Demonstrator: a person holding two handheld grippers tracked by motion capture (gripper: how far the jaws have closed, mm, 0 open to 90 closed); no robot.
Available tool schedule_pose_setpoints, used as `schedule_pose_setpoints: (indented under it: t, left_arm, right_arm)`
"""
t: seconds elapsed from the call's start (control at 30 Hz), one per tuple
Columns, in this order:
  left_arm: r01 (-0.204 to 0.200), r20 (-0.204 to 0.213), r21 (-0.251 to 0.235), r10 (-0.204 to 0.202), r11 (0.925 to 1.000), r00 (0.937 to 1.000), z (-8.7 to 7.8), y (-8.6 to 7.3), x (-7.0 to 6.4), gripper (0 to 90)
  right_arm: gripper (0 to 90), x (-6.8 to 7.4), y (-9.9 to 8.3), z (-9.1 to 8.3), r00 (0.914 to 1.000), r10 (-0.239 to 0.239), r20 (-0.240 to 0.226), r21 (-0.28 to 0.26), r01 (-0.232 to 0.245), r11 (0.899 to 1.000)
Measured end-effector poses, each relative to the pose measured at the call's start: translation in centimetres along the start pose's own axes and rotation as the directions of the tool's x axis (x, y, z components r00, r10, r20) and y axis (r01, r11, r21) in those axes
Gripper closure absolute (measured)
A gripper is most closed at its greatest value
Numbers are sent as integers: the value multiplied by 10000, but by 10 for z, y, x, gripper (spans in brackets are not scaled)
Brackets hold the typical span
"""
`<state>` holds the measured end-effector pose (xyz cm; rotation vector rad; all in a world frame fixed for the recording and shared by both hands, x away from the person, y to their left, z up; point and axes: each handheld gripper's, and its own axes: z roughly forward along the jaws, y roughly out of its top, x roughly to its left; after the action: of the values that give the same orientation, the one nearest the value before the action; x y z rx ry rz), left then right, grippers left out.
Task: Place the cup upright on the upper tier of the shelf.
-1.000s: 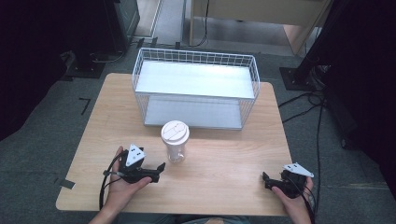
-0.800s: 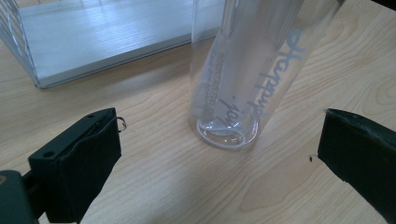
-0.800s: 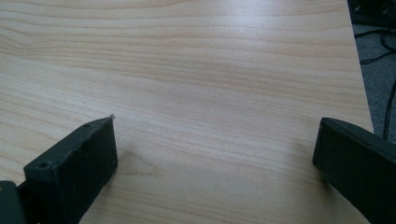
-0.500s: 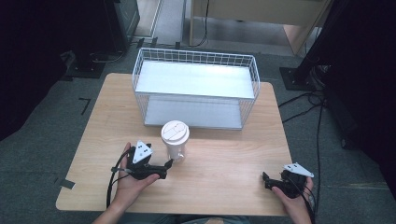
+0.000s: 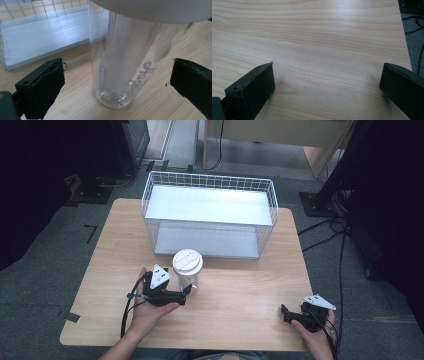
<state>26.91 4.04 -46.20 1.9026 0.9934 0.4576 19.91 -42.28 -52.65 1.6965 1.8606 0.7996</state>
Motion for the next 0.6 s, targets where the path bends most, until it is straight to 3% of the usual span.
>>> schedule_pose_setpoints:
  t: [0.37, 0.6]
  left_arm:
    - [-37, 180, -314, 42, 9995, 9998, 9, 3, -4, 0]
    - [-136, 396, -984, 175, 9951, 9991, 14, 3, -10, 0]
  right_arm:
    - [0, 0, 0, 0, 10000, 0, 0, 2, 0, 10000]
    - [0, 0, 0, 0, 10000, -1, 2, 0, 1, 10000]
